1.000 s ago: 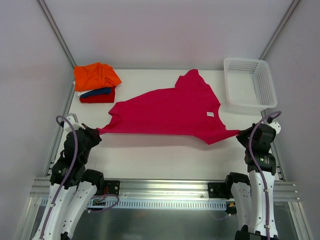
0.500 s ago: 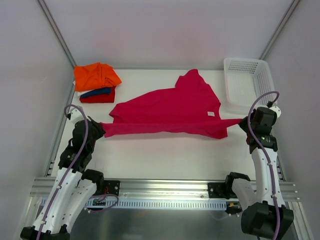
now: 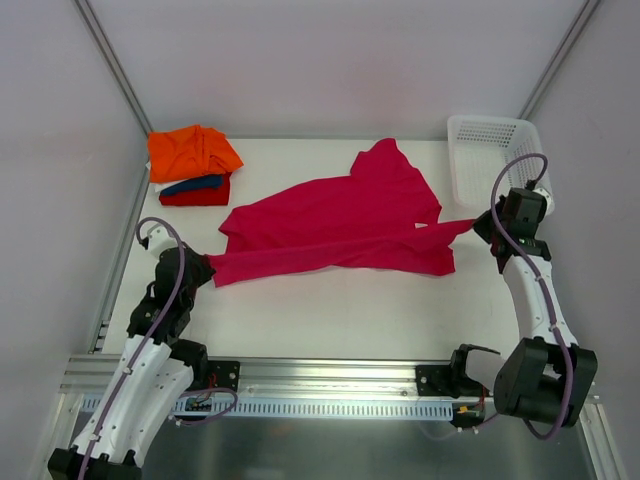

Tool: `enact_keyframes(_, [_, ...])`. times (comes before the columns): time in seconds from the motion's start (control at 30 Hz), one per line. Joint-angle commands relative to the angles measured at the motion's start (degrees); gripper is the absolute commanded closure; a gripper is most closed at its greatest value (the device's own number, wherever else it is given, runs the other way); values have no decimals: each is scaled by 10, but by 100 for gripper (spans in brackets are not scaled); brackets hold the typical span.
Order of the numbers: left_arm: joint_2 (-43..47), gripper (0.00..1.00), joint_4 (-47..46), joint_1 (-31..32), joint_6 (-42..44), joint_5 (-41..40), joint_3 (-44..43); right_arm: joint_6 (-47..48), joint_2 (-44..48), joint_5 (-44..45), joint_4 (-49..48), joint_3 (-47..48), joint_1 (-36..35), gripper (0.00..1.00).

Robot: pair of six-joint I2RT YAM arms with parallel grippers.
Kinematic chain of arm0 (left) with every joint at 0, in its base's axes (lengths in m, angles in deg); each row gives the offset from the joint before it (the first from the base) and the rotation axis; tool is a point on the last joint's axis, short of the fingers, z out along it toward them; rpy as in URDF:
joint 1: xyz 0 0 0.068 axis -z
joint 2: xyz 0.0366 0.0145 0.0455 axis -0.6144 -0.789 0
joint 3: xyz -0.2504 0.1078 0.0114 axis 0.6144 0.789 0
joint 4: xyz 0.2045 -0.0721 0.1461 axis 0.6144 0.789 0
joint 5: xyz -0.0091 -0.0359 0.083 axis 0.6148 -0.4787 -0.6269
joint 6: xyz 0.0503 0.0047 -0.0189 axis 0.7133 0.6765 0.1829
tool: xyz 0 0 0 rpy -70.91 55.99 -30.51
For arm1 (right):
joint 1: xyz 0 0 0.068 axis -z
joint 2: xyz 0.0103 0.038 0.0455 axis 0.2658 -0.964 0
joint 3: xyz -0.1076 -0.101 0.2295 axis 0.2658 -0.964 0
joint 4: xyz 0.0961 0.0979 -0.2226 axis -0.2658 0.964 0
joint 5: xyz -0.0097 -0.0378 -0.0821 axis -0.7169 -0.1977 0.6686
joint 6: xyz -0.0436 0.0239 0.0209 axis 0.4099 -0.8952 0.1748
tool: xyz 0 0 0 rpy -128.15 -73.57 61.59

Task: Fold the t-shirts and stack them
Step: Fold the tshirt

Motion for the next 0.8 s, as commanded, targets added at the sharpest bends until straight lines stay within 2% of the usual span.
enact_keyframes(0.0, [-7,100,-39,-11,-8,-25,16,-3,-19,13,-49,31,-7,100])
enact_keyframes(0.3, [-77,100,-115,-34,11,-12,46,7,-77,35,-65,38,-46,100])
enact_keyframes(0.77, [-203,100,-228,-79,32,39,50,11,-158,47,-89,46,-63,100])
